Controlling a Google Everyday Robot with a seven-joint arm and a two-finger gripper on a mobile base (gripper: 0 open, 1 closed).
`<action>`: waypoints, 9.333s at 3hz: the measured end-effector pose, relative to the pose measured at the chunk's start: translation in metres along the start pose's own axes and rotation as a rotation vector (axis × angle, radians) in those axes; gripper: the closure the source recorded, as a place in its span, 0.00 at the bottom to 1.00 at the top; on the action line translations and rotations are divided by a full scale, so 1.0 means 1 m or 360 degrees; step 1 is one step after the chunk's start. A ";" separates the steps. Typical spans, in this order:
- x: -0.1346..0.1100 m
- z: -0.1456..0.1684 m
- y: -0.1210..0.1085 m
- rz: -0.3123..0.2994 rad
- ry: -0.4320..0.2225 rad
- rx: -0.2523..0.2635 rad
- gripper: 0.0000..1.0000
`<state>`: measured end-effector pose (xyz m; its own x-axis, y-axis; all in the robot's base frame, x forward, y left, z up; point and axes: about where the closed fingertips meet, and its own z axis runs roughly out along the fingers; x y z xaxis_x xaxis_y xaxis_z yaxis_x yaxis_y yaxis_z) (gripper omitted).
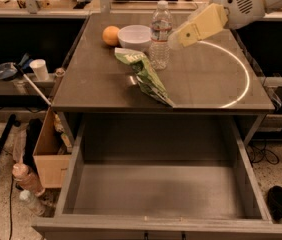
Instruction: Place green jalapeno chip bag into top drawer
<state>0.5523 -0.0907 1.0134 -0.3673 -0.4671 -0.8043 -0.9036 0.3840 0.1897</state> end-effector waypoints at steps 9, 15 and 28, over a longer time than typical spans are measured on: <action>0.045 0.133 -0.036 0.0018 0.0180 0.0015 0.00; 0.042 0.131 -0.034 0.0014 0.0176 0.0018 1.00; 0.162 0.011 0.090 0.0056 -0.0148 0.0212 1.00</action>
Offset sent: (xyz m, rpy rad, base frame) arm 0.0205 0.0323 -0.0362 -0.0266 0.0285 0.0098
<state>0.4140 -0.1230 0.8940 -0.3709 -0.3783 -0.8481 -0.8510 0.5040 0.1474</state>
